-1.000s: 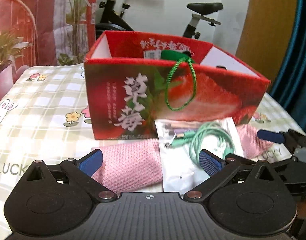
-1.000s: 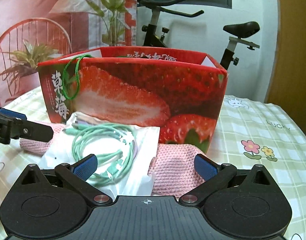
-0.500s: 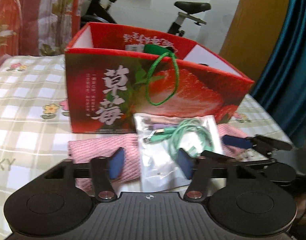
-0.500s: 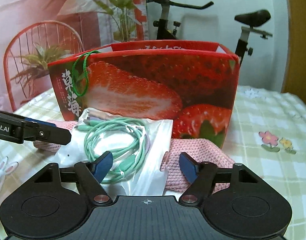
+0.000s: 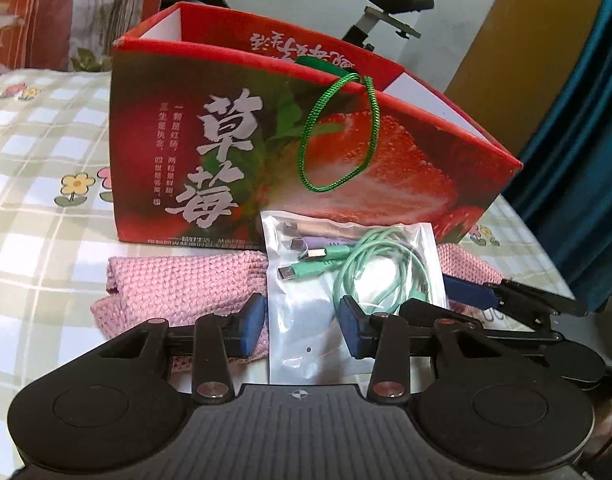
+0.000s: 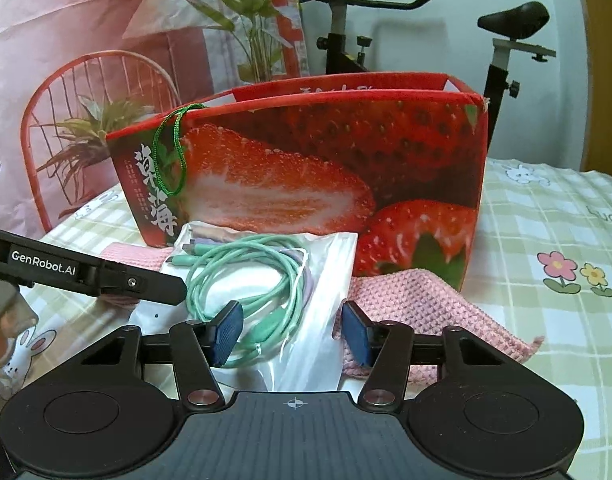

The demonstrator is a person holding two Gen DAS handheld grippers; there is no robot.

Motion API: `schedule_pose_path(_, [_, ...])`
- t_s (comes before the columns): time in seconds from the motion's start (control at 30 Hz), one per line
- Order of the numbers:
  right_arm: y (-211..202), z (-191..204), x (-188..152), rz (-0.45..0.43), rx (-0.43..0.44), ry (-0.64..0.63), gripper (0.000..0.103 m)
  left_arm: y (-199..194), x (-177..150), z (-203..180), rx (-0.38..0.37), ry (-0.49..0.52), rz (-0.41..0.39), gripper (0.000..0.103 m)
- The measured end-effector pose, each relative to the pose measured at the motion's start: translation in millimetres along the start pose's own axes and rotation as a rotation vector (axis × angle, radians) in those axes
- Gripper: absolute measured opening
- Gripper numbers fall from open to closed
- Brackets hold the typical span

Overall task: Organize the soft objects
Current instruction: 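Lower both grippers onto the clear bag of green cables and close, then carry the cable bag into the red box and open both grippers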

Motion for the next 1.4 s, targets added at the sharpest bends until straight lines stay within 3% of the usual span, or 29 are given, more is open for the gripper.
schedule_pose_path(0.47, [0.1,1.2,-0.1,-0.002,0.03,0.005,0.045,-6.3,-10.5,-11.5,-0.017,-0.019,-0.026,0.043])
schedule_pose_path(0.53, [-2.4,-0.4,0.1,-0.008,0.035,0.015,0.043,-8.8,-10.4,-16.1,-0.037,-0.01,-0.016,0.035])
schedule_pose_path(0.77, [-13.8,-4.3,-0.4,0.002,0.046,0.097,0.031,-15.3,-19.3,-27.7,-0.07,0.027,0.044,0.027])
schedule_pose_path(1.03, [-23.6,0.6,-10.6,0.052,0.064,0.173,0.031,-16.0,-37.9,-12.3,-0.085,-0.052,0.102,0.025])
schedule_pose_path(1.27, [-23.5,1.8,-13.5,0.062,0.063,0.191,0.032,-17.7,-43.1,-6.5,-0.091,-0.055,0.107,0.025])
schedule_pose_path(1.33, [-25.2,3.4,-12.1,0.062,0.054,0.181,0.025,-18.0,-42.0,-8.7,-0.087,-0.052,0.107,0.025])
schedule_pose_path(1.4, [-29.6,8.1,-7.3,0.051,0.035,0.144,0.01,-20.1,-41.1,-10.7,-0.082,-0.047,0.102,0.024])
Point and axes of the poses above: each gripper's, at about its wrist camera, not at the fingertips, and y roughly the way its jaws point, z to its left, x to its top, the point moved 5 cm from there along y, roughly the way its jaws point, and after that the axes turned 6 degrees about x, right-handed, at the moved point
